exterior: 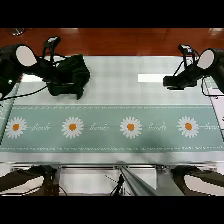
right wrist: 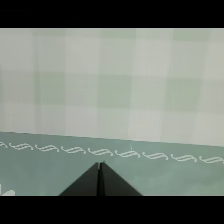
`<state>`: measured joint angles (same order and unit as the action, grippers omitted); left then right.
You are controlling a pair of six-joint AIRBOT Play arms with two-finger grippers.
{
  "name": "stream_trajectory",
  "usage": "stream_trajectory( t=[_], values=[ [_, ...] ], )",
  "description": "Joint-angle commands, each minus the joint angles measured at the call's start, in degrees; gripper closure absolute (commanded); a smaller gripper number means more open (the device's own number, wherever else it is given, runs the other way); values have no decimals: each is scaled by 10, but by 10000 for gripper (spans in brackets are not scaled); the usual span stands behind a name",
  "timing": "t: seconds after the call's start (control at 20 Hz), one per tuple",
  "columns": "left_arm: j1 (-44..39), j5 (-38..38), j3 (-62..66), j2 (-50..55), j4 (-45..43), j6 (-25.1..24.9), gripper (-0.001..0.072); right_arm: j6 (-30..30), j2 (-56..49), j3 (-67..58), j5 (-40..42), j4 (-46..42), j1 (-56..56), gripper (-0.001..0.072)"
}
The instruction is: Fold the shirts.
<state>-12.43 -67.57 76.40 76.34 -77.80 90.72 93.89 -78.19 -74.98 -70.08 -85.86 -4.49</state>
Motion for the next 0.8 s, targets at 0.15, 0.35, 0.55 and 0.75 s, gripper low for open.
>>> stream_trajectory(
  t=[0.15, 0.35, 0.55, 0.75],
  values=[
    [0, 0, 0, 0, 0, 0, 668, 0, 0, 0, 0, 0, 0, 692],
    [0, 0, 0, 0, 0, 0, 668, 0, 0, 0, 0, 0, 0, 693],
    [0, 0, 0, 0, 0, 0, 668, 0, 0, 0, 0, 0, 0, 692],
    [0, 26, 0, 1, -1, -3, 668, 0, 0, 0, 1, 0, 0, 693]
  ],
)
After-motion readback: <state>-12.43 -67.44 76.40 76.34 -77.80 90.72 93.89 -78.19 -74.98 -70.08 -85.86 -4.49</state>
